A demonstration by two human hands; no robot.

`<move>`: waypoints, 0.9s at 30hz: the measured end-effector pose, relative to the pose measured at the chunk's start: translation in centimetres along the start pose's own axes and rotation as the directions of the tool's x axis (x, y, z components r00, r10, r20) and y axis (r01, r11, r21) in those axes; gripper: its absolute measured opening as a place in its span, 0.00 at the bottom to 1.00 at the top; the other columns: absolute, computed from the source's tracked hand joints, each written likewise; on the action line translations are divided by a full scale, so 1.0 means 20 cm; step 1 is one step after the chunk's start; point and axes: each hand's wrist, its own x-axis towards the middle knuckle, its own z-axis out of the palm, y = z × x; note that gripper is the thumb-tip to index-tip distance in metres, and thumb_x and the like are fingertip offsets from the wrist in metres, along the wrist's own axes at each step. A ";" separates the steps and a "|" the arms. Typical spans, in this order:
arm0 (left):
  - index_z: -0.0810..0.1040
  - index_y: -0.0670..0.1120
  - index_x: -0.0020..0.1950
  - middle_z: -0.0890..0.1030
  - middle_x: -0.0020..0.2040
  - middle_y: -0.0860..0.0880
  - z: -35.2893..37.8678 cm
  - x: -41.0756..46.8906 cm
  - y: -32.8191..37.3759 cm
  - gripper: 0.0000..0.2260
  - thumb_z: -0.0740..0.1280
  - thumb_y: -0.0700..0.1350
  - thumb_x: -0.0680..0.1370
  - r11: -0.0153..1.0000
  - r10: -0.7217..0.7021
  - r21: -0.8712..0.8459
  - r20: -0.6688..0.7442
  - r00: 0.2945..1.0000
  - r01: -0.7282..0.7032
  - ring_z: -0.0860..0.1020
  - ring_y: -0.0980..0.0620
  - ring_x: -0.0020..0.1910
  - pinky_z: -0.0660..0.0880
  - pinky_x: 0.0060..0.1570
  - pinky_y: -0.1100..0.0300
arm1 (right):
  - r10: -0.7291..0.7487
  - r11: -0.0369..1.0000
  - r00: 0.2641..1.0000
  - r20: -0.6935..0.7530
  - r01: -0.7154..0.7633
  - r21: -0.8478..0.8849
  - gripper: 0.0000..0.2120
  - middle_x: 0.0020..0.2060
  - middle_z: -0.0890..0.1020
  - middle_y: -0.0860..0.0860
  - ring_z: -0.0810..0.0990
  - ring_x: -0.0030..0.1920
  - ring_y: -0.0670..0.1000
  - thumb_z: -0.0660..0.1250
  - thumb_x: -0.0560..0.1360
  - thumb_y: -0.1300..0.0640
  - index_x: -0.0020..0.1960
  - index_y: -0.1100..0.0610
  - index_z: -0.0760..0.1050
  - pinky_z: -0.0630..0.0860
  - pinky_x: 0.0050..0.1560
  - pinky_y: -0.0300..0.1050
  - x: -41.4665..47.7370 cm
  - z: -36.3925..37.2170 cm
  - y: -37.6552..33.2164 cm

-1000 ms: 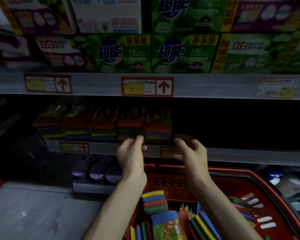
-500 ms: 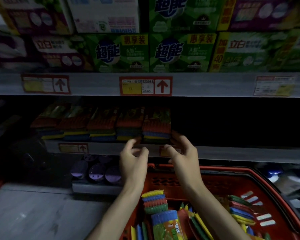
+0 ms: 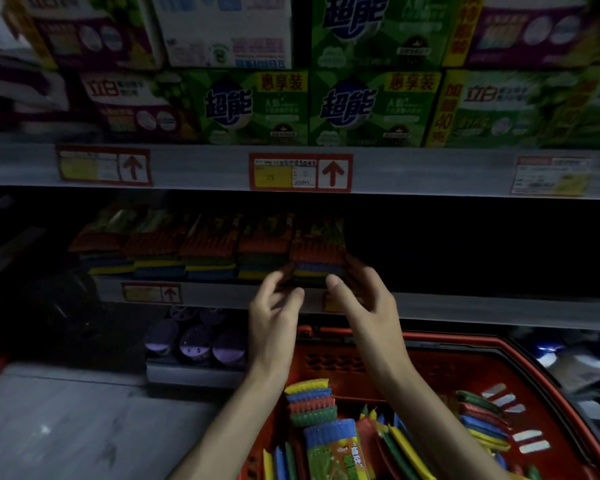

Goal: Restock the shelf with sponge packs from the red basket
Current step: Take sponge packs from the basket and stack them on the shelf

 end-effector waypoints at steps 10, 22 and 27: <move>0.73 0.45 0.73 0.83 0.37 0.70 0.00 0.00 0.03 0.18 0.66 0.40 0.82 0.995 -0.050 -0.089 -0.017 0.999 0.048 0.79 0.75 0.43 0.76 0.65 0.49 | 0.064 0.997 0.998 -0.027 -0.065 -0.038 0.23 0.68 0.77 0.40 0.74 0.69 0.39 0.65 0.81 0.41 0.74 0.46 0.71 0.72 0.71 0.46 0.01 0.00 0.03; 0.80 0.49 0.67 0.83 0.56 0.55 -0.09 -0.03 0.04 0.14 0.67 0.40 0.82 1.000 0.015 -0.011 -0.016 1.000 -0.015 0.81 0.64 0.54 0.78 0.61 0.54 | 0.004 0.976 1.000 0.025 0.002 -0.220 0.21 0.63 0.80 0.41 0.78 0.64 0.41 0.68 0.79 0.52 0.71 0.47 0.73 0.77 0.65 0.47 0.03 -0.07 0.05; 0.82 0.50 0.59 0.85 0.54 0.51 -0.13 -0.08 0.07 0.11 0.67 0.38 0.82 0.999 0.044 -0.001 0.000 0.999 -0.044 0.83 0.58 0.54 0.79 0.54 0.60 | -0.174 0.917 0.981 -0.081 0.131 -0.377 0.14 0.57 0.81 0.42 0.79 0.58 0.39 0.70 0.79 0.54 0.65 0.49 0.78 0.78 0.59 0.41 -0.07 0.00 -0.01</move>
